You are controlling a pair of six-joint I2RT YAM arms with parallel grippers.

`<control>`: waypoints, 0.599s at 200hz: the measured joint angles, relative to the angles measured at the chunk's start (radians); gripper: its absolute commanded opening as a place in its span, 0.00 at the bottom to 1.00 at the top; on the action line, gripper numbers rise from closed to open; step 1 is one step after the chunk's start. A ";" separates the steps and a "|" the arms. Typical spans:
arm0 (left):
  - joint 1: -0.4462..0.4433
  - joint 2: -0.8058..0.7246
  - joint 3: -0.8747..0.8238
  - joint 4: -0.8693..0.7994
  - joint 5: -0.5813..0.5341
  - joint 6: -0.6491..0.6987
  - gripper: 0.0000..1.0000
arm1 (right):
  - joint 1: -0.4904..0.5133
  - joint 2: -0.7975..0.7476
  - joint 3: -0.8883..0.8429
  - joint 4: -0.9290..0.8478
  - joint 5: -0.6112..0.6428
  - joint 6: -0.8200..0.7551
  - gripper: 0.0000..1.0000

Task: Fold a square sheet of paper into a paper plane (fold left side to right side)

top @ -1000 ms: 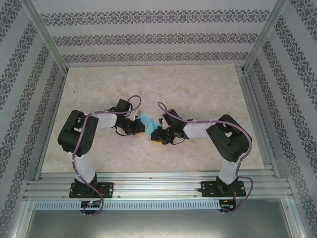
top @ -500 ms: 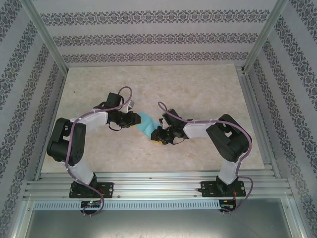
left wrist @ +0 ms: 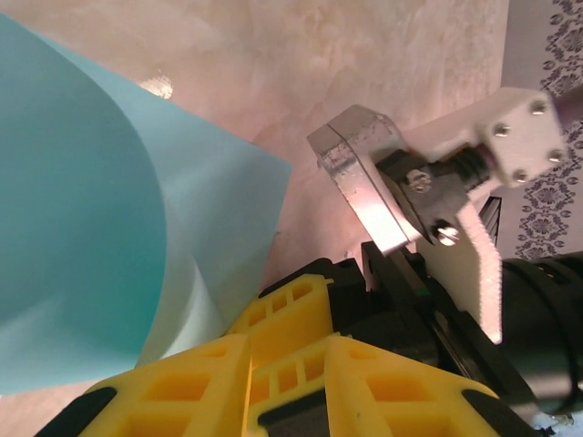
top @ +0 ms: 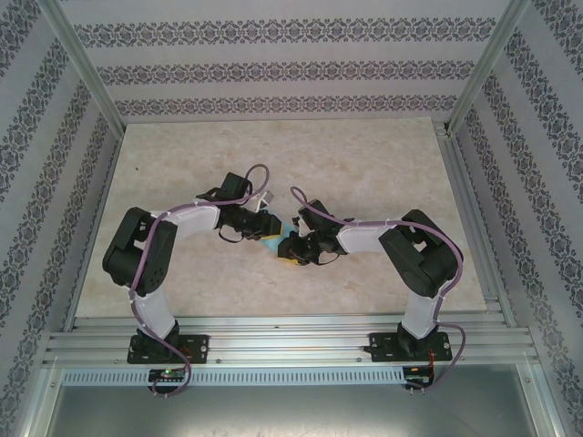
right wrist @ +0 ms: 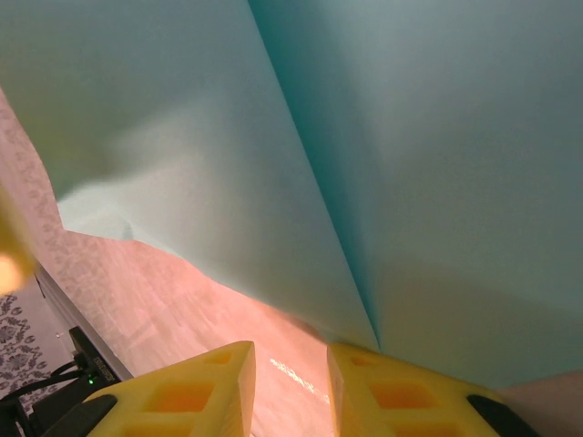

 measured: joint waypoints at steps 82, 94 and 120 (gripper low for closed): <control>-0.012 0.070 0.032 -0.019 -0.065 0.013 0.27 | 0.000 0.001 0.003 -0.007 0.000 0.000 0.28; -0.012 0.074 0.033 -0.020 -0.070 0.016 0.27 | 0.000 0.001 0.003 -0.007 0.000 0.000 0.28; -0.012 0.090 0.042 -0.026 -0.084 0.021 0.27 | 0.000 0.001 0.003 -0.007 0.001 0.000 0.28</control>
